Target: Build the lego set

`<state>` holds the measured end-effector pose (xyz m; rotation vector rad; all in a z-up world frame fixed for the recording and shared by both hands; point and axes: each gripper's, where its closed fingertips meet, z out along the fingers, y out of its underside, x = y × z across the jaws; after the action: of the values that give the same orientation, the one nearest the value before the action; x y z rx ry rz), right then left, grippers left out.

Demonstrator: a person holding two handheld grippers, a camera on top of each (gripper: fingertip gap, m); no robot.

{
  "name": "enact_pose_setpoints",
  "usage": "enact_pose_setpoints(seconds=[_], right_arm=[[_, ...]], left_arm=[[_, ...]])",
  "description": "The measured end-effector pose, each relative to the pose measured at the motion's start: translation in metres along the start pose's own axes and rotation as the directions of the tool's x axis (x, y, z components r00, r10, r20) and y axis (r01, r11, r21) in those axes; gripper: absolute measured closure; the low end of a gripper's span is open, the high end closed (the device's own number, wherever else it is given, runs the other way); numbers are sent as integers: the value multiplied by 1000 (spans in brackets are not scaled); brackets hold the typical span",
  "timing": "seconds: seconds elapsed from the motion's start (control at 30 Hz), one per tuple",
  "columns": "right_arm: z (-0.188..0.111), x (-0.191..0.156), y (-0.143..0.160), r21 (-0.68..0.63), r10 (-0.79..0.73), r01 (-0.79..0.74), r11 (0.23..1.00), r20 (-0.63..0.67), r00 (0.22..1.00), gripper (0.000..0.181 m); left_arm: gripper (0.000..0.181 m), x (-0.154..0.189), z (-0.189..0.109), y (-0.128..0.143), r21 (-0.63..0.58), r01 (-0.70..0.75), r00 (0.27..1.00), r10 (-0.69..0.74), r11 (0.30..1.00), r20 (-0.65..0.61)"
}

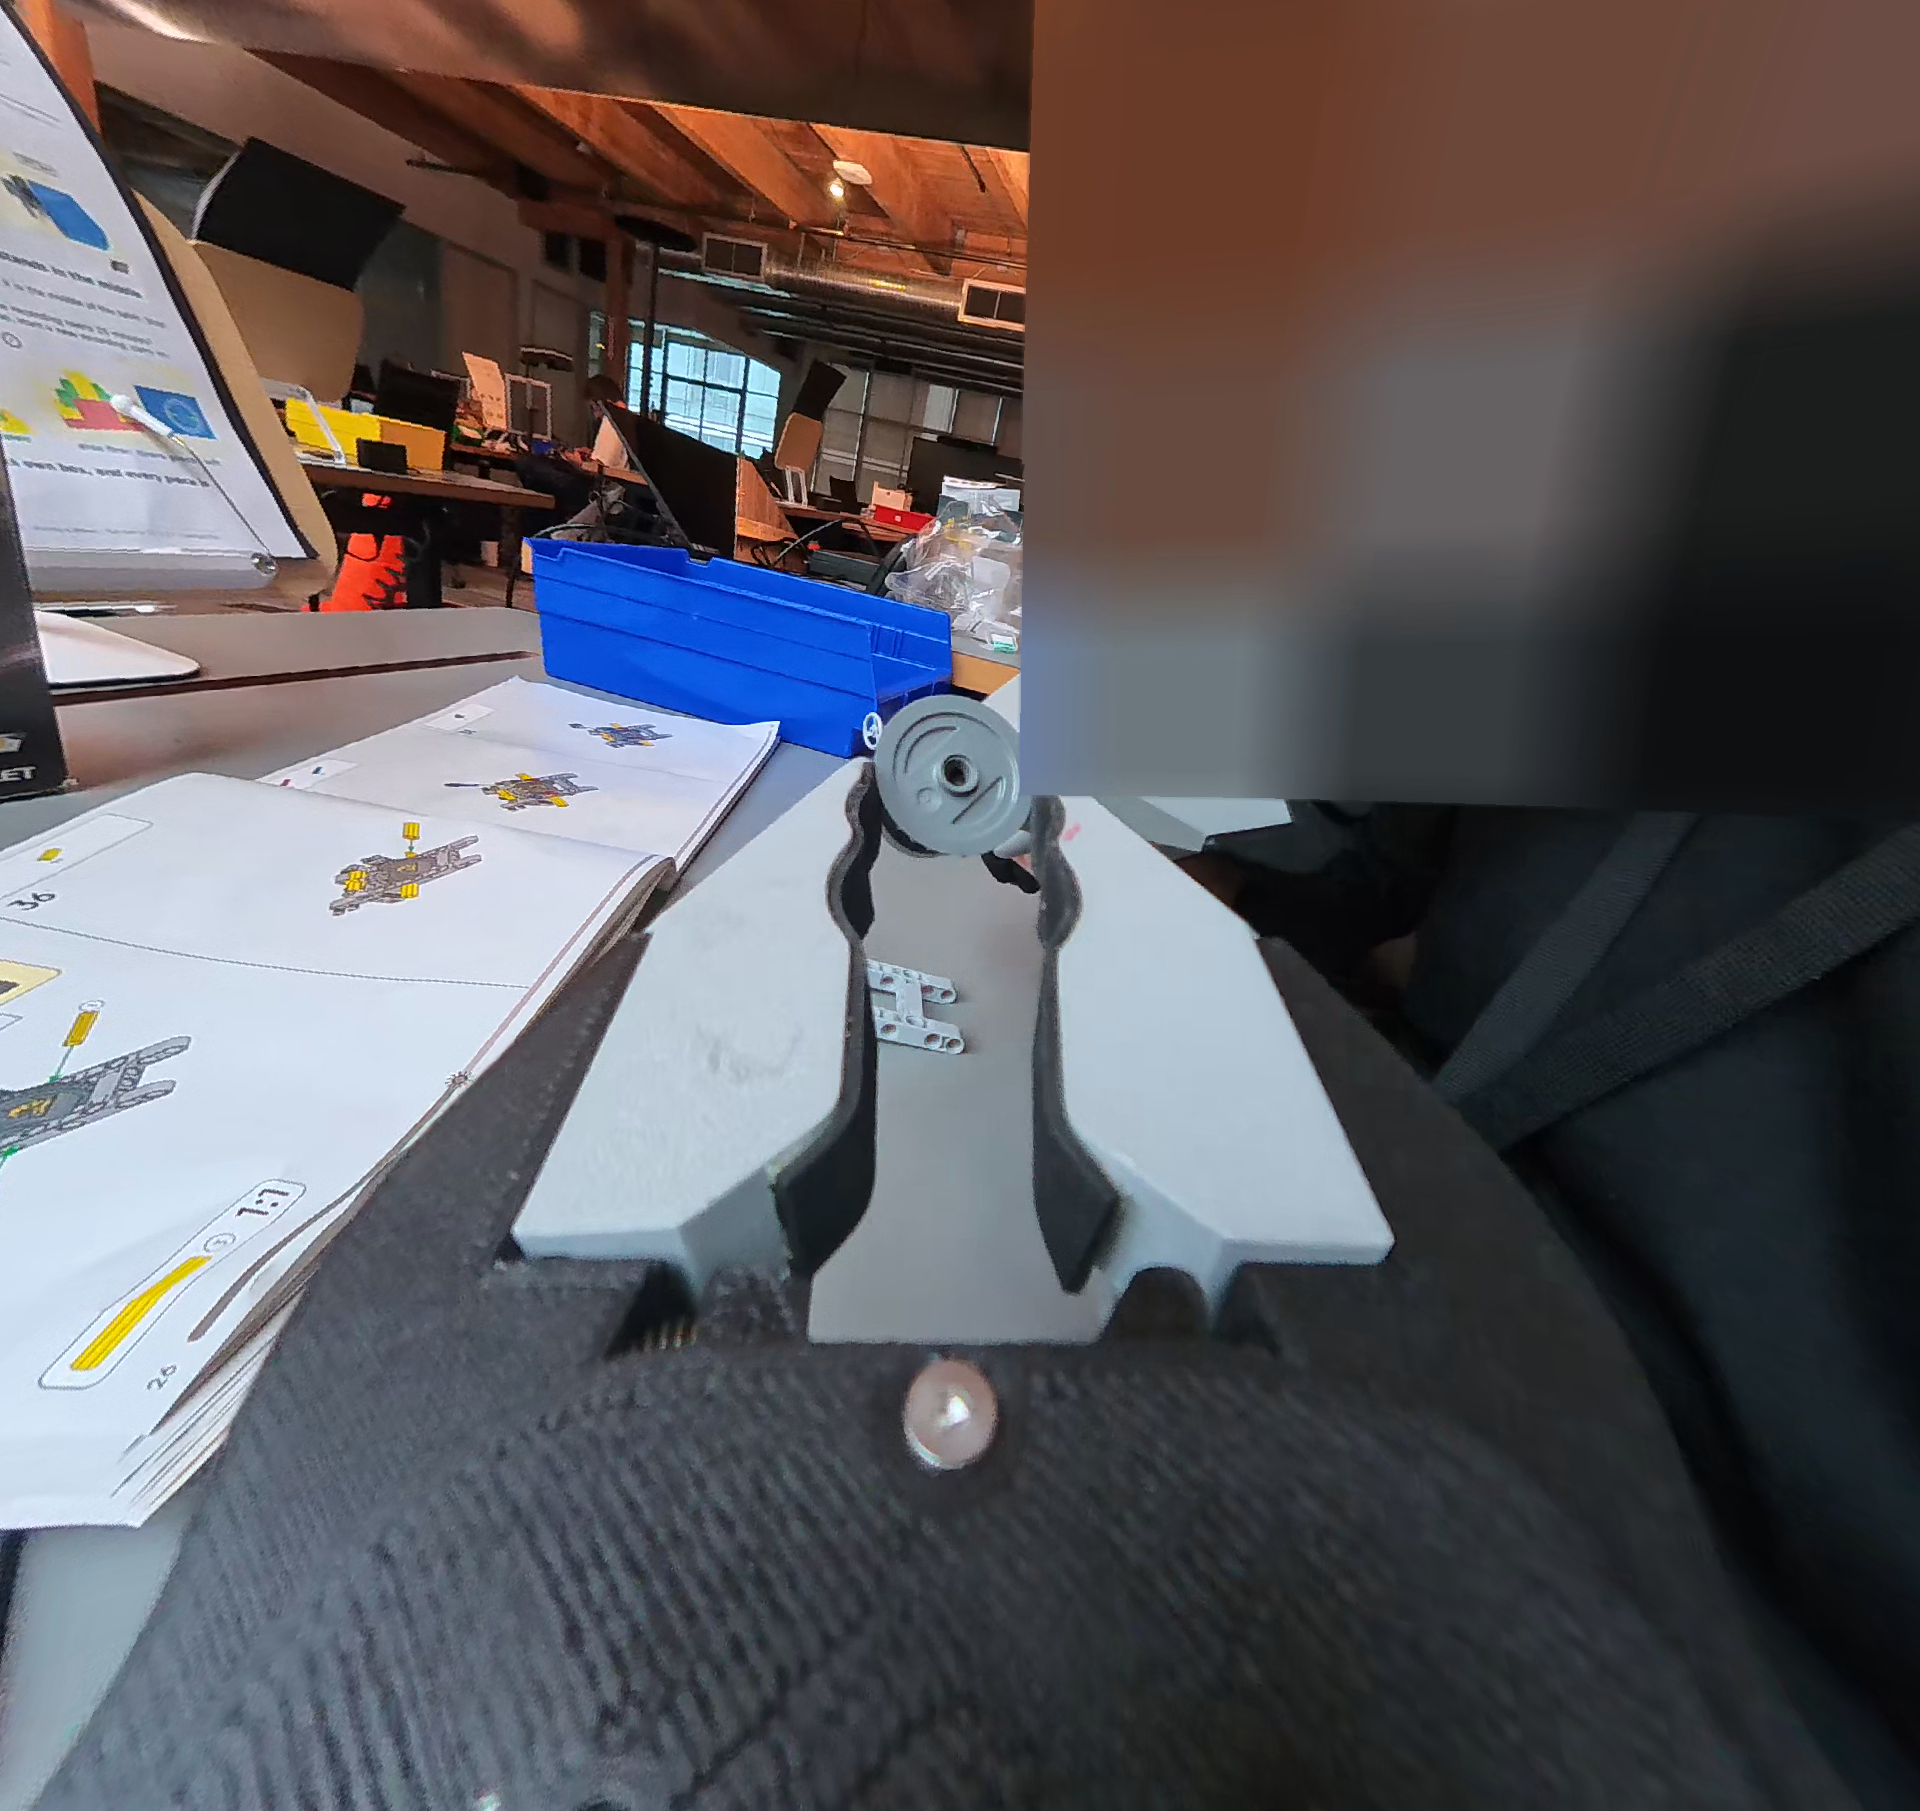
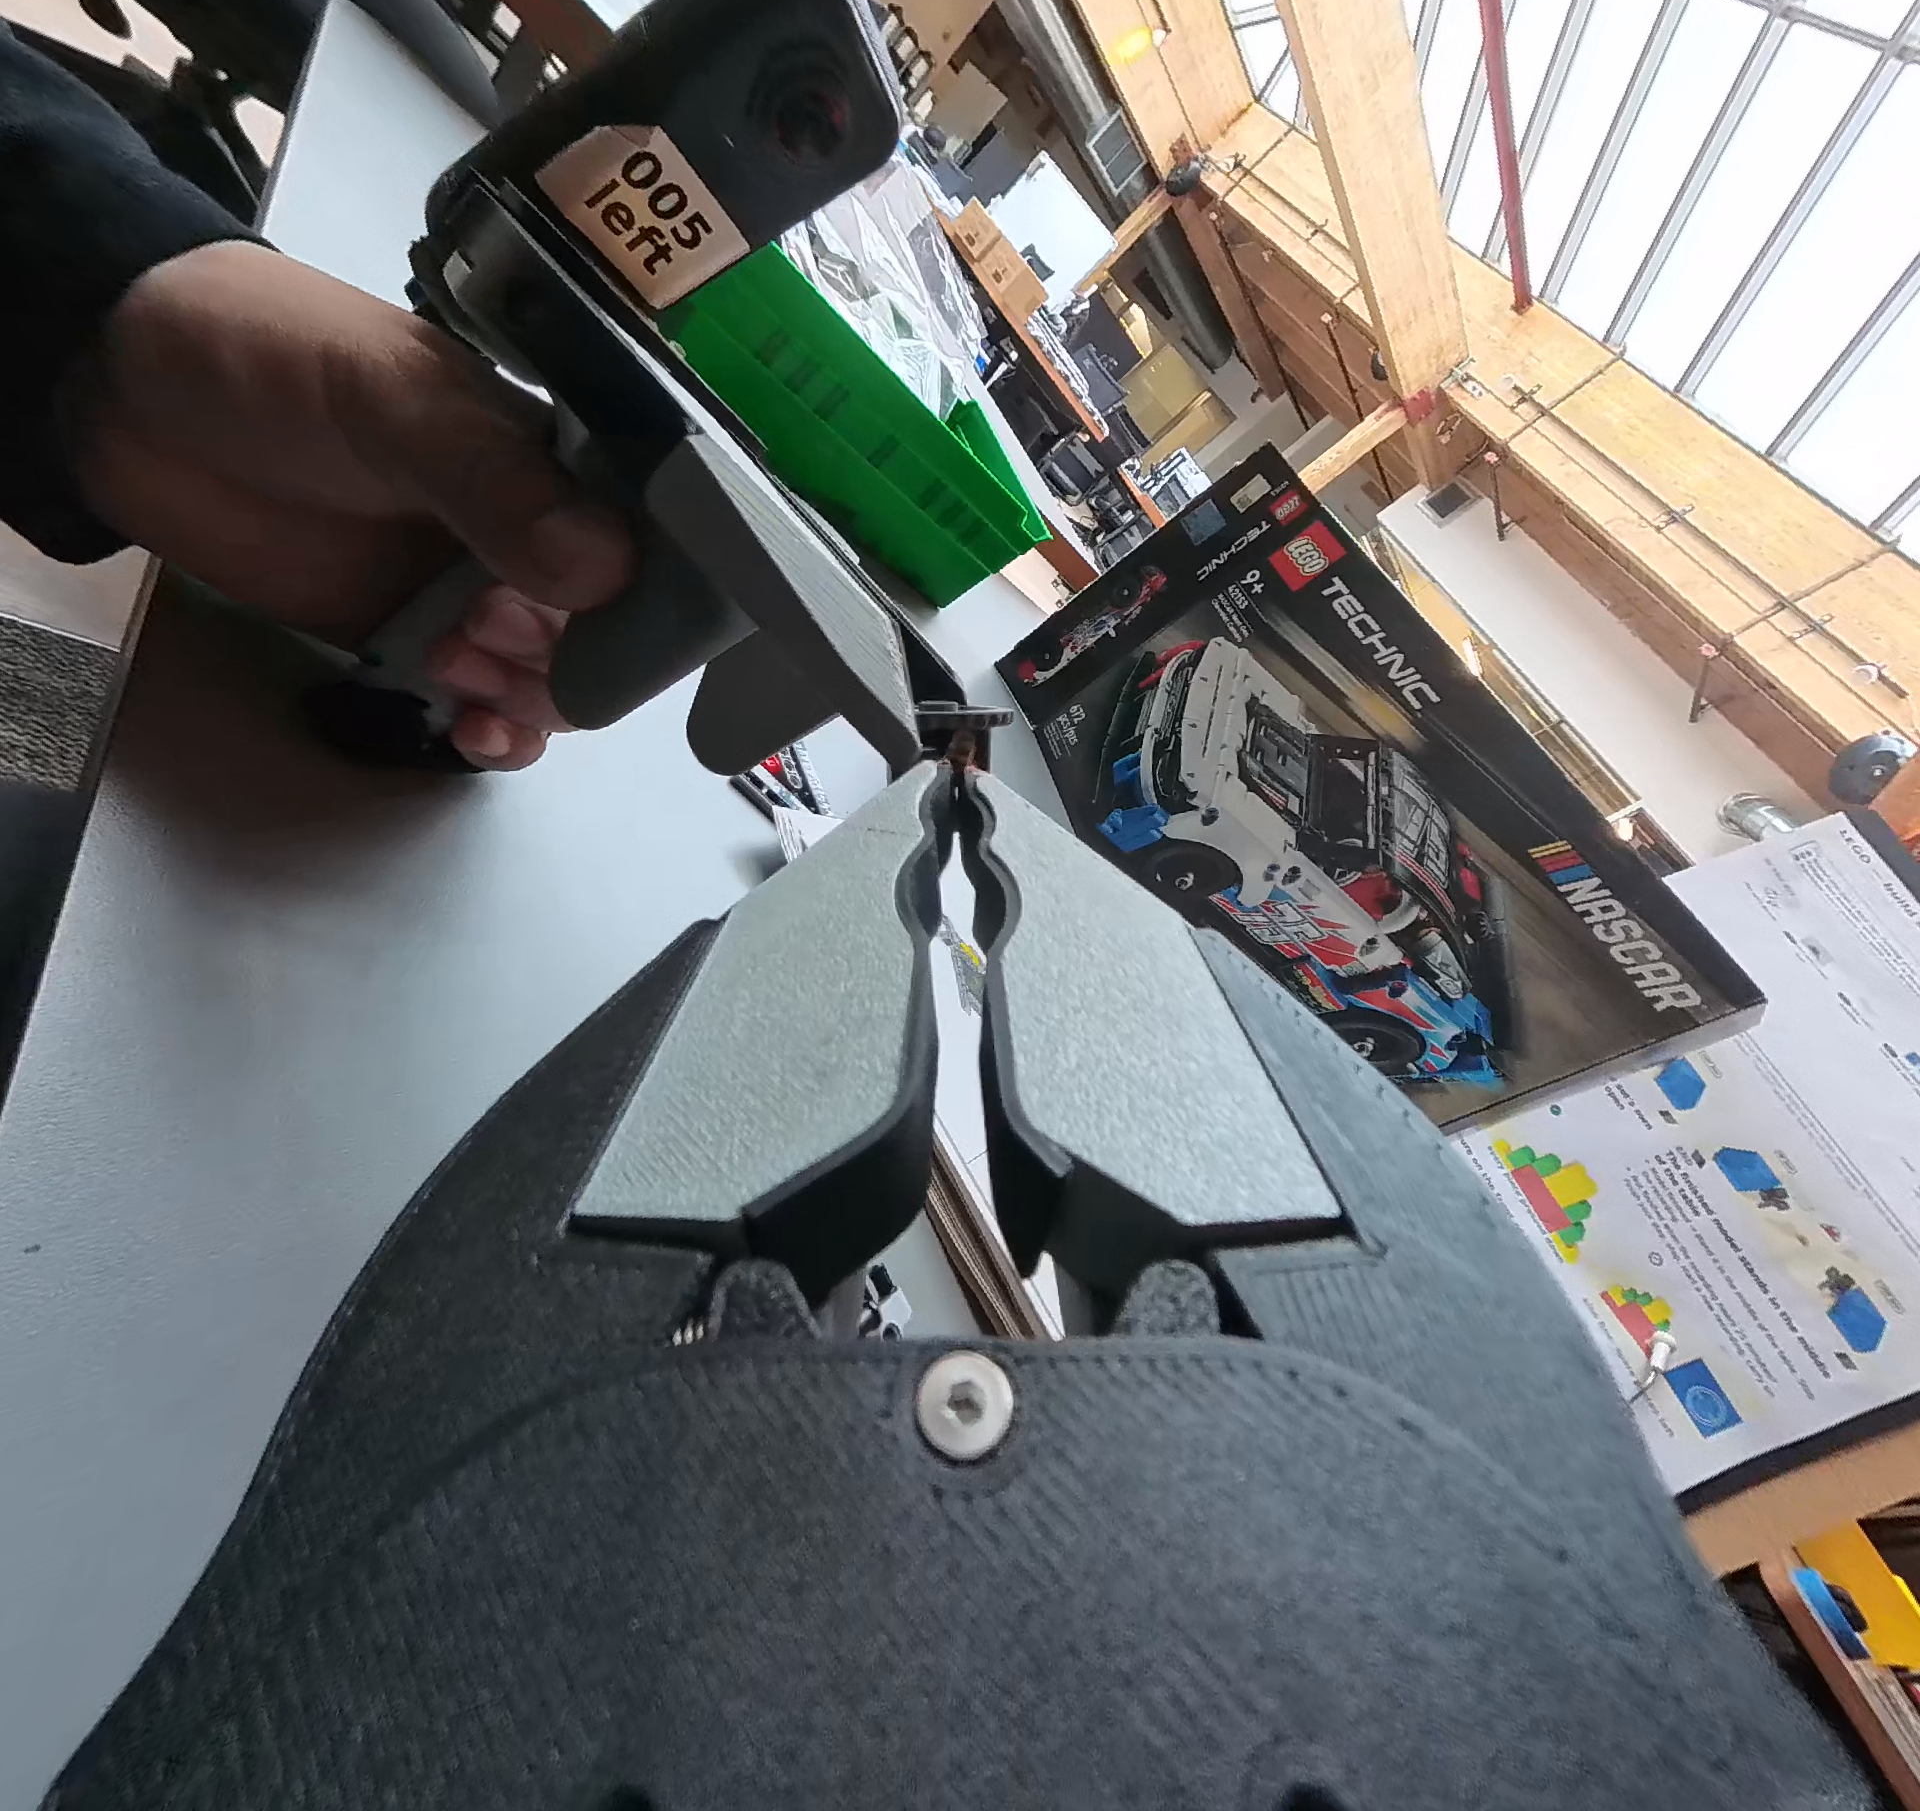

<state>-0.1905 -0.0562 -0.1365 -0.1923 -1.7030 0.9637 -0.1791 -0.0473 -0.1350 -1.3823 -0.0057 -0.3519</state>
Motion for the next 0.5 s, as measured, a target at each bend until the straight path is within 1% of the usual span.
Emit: enact_pose_setpoints(seconds=[0.27,0.33,0.37,0.4,0.43,0.47,0.5], right_arm=[[-1,0,1,-22,10,-11,1000,-7,1000,181],[0,2,3,-35,-12,11,999,-25,1000,181],[0,8,6,-47,-31,28,998,-66,997,181],[1,9,9,-62,-40,36,997,-67,997,181],[2,6,12,-66,-25,22,998,-42,999,181],[2,2,12,-55,-1,0,998,-13,1000,181],[2,4,12,-44,19,-19,999,-18,1000,181]], left_arm=[[155,-1,0,2,-19,18,1000,-18,1000,-10],[155,-2,-1,4,-52,15,1000,-16,999,-14],[155,3,-1,9,-89,13,999,-17,996,-47],[155,8,0,15,-134,14,997,-25,991,-78],[155,12,1,19,-167,4,996,-19,986,-92],[155,12,2,20,-171,-10,996,-5,985,-84],[155,11,3,19,-160,-10,997,-3,987,-76]])
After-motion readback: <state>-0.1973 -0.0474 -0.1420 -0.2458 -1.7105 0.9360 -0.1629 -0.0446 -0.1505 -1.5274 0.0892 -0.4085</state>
